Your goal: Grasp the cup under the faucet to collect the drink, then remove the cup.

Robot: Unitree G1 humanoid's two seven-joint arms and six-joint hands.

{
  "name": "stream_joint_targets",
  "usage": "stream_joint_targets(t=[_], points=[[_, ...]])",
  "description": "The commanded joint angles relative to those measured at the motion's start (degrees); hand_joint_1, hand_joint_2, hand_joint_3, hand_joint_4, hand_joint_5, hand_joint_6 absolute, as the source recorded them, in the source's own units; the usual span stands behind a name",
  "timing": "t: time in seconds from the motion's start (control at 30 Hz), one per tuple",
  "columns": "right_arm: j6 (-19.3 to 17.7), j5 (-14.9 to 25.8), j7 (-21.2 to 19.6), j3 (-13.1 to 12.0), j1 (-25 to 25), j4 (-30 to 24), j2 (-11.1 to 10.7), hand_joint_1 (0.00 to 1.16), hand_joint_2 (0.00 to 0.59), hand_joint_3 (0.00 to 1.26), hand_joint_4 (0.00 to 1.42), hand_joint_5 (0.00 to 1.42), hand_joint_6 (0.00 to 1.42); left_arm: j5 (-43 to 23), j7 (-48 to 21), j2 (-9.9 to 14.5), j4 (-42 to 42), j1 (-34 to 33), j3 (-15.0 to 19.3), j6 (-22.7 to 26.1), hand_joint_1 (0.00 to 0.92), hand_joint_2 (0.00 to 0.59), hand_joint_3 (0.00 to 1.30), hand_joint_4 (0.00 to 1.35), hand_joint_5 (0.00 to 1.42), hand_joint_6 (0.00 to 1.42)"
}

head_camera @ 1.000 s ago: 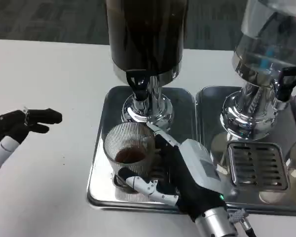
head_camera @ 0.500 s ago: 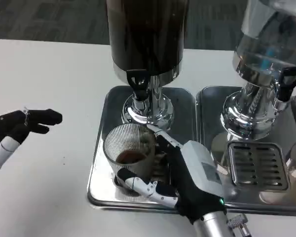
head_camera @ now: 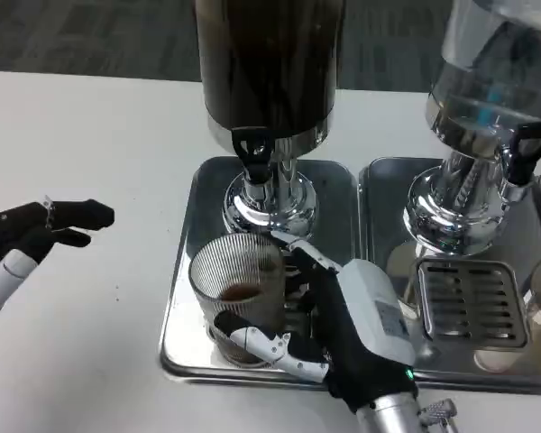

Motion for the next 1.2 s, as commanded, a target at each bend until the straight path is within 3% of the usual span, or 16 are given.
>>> stream_joint_targets(t=[0.03, 0.37, 1.2], points=[[-1.79, 0.58, -1.77, -0.45, 0.44, 0.47, 0.09, 0.49, 0.224, 0.33, 0.46, 0.61, 0.77, 0.45, 0.21, 0.1, 0.42, 0.43, -0.25, -0.18, 0.0, 0.167, 0.45, 0.37, 0.31, 0.39], [-3.64, 0.42, -4.86, -0.77, 0.96, 0.79, -0.05, 0.51, 0.224, 0.35, 0.5, 0.65, 0.83, 0.33, 0.06, 0.26, 1.41, -0.19, -0.18, -0.34, 0.0, 0.168, 0.44, 0.37, 0.31, 0.39], [-6.25, 1.35, -7.67, -2.5, 1.85, 2.03, 0.34, 0.54, 0.222, 0.42, 0.57, 0.74, 0.93, 0.2, 0.11, 0.1, 1.42, 0.07, -0.18, -0.16, 0.0, 0.157, 0.42, 0.37, 0.31, 0.39]])
